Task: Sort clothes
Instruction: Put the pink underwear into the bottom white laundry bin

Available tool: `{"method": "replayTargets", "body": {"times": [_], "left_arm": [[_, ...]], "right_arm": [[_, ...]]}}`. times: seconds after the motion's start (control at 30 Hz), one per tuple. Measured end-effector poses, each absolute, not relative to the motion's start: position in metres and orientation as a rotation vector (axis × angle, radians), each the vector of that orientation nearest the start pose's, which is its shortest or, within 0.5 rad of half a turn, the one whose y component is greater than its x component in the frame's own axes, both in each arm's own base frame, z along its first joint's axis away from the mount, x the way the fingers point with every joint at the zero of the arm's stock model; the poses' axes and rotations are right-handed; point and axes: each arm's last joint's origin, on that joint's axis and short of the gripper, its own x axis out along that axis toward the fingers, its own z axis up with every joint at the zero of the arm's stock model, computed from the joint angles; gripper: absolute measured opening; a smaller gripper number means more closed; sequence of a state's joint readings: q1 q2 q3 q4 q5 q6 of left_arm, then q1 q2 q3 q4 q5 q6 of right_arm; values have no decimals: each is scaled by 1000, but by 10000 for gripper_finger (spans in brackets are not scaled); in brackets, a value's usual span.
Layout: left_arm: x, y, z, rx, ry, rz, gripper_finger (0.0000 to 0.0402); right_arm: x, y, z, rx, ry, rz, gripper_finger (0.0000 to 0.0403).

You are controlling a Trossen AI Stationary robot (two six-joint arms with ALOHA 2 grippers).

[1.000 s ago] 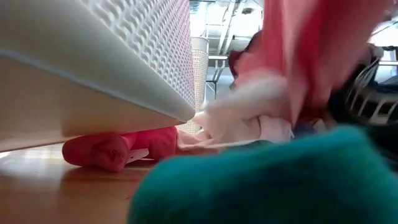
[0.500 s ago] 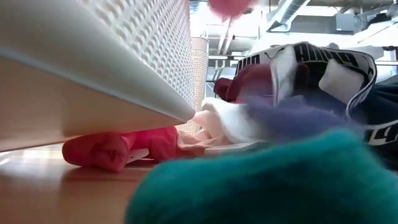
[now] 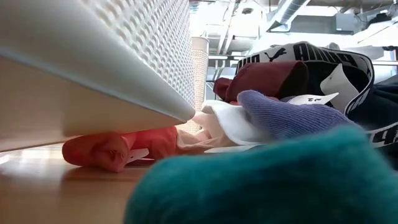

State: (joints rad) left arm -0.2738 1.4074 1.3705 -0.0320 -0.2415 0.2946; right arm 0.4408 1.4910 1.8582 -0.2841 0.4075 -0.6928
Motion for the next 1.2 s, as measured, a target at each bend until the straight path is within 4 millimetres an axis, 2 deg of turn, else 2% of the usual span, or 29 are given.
{"method": "replayTargets", "body": {"times": [0.1, 0.33, 0.43, 0.53, 0.6, 0.7, 0.9, 1.2], "left_arm": [[322, -72, 404, 316, 46, 66, 204], [344, -67, 393, 319, 8, 82, 193], [344, -67, 394, 345, 2, 68, 149], [340, -67, 399, 374, -24, 40, 71], [334, -66, 406, 394, -46, 28, 21], [322, -63, 420, 400, -61, 31, 5], [285, -62, 452, 398, -63, 12, 1], [219, -75, 490, 385, -97, -70, 1]], "right_arm": [[276, 116, 520, -673, -89, 4, 0], [277, 117, 517, -678, -67, 22, 0], [277, 117, 513, -659, -27, 38, 0], [277, 117, 508, -640, 18, 54, 0], [277, 117, 505, -620, 48, 62, 0], [276, 116, 500, -587, 99, 73, 5], [274, 115, 486, -512, 241, 94, 23], [268, 114, 472, -437, 392, 98, 60]]}}
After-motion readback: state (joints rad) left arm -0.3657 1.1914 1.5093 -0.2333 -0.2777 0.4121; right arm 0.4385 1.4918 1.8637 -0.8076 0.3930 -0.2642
